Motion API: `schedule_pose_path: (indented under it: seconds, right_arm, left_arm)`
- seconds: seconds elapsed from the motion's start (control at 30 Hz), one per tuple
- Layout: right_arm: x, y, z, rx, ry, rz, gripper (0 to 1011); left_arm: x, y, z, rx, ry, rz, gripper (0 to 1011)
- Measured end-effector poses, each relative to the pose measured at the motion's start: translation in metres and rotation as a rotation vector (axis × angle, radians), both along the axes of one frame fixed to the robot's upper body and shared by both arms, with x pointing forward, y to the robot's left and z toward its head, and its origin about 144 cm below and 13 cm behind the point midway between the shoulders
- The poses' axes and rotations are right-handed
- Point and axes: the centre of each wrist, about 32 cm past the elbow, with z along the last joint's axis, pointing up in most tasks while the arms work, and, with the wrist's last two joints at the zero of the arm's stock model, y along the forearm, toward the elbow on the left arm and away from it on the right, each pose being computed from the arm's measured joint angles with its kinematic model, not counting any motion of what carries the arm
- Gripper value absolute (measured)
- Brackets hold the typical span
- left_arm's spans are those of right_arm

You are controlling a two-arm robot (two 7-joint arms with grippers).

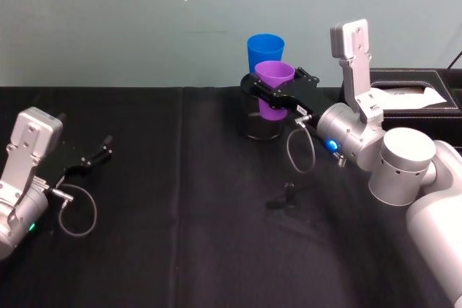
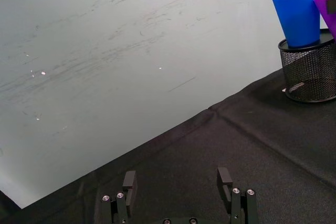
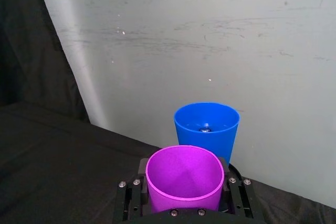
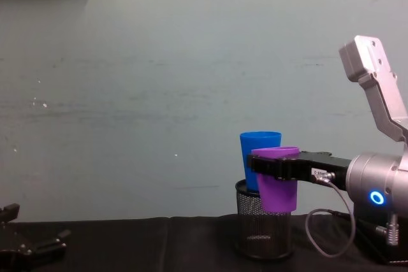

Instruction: Pick up one cup with a gripper and tap it against the other cup.

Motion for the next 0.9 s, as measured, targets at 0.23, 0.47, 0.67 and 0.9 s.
schedule_pose_path:
  seconds: [0.23, 0.47, 0.67, 0.9]
  right_arm:
    - [0.0000, 0.0000, 0.0000, 0.000, 0.000, 0.000, 746]
    - [0.0000, 0.0000, 0.0000, 0.000, 0.000, 0.000, 746]
    - [0.0000, 0.0000, 0.0000, 0.000, 0.000, 0.000, 746]
    - [0.0000, 0.0000, 0.0000, 0.000, 0.000, 0.000, 746]
  left_arm:
    - [0.0000, 0.0000, 0.0000, 0.000, 0.000, 0.000, 1000]
    - [0.0000, 0.0000, 0.0000, 0.000, 0.000, 0.000, 1000]
    - [0.0000, 0.0000, 0.0000, 0.000, 0.000, 0.000, 1000]
    - [0.0000, 0.0000, 0.0000, 0.000, 0.000, 0.000, 1000]
